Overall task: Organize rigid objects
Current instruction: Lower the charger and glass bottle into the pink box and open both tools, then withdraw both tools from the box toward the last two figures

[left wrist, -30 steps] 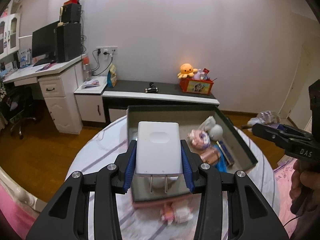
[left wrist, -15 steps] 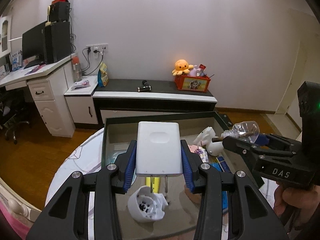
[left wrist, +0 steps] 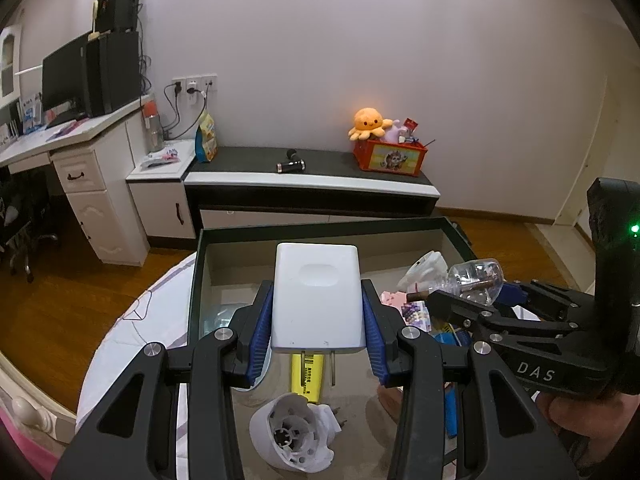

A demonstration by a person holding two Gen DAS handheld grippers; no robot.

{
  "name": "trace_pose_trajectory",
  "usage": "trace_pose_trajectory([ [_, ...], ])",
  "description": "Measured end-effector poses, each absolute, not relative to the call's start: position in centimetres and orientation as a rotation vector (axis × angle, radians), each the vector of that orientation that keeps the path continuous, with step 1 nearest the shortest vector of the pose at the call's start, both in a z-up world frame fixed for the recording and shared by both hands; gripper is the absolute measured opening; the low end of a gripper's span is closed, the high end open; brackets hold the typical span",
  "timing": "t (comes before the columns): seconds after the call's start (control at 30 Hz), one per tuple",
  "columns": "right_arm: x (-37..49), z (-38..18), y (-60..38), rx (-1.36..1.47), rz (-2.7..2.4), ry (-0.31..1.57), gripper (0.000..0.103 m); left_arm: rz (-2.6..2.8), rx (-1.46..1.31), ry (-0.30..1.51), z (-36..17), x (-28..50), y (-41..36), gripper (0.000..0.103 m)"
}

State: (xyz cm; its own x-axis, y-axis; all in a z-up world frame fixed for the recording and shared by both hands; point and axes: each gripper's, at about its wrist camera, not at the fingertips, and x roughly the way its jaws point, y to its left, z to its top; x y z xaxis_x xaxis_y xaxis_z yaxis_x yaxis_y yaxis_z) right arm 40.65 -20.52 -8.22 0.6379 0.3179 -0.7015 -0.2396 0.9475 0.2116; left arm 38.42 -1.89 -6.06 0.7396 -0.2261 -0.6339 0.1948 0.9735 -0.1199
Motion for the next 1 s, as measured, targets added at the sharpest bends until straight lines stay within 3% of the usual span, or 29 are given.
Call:
trace_pose_trajectory([
  [0.07,40.9,-8.4,-20.4,0.099,0.313,0.828,0.060,-0.223,-0.048,0.711,-6.3,38.6,-1.7,0.042],
  [0.1,40.8,-8.4,-20.4,0.100,0.309,0.831,0.065,-0.218,-0.048,0.711,-6.4,38.6,-1.7,0.042],
  [0.13,40.9,-8.5,-20.6,0.104,0.303,0.834,0.073,-0.214,-0.045,0.714,-6.4,38.5,-1.7,0.053],
  [0.17,41.0,-8.5,-20.7,0.105,0.285,0.833,0.090,-0.206,-0.041,0.718,-6.3,38.4,-1.6,0.064],
  [0.2,40.9,-8.4,-20.8,0.101,0.264,0.832,0.094,-0.199,-0.039,0.712,-6.2,38.2,-1.5,0.088],
  [0.23,40.8,-8.4,-20.9,0.096,0.245,0.833,0.099,-0.186,-0.034,0.697,-6.0,37.8,-1.4,0.102],
  [0.27,40.6,-8.2,-21.0,0.100,0.239,0.828,0.103,-0.174,-0.030,0.674,-5.6,37.4,-1.2,0.103],
  [1.0,32.0,-3.8,-22.7,0.168,0.194,0.701,0.103,-0.163,-0.059,0.591,-1.2,28.2,1.3,0.103],
])
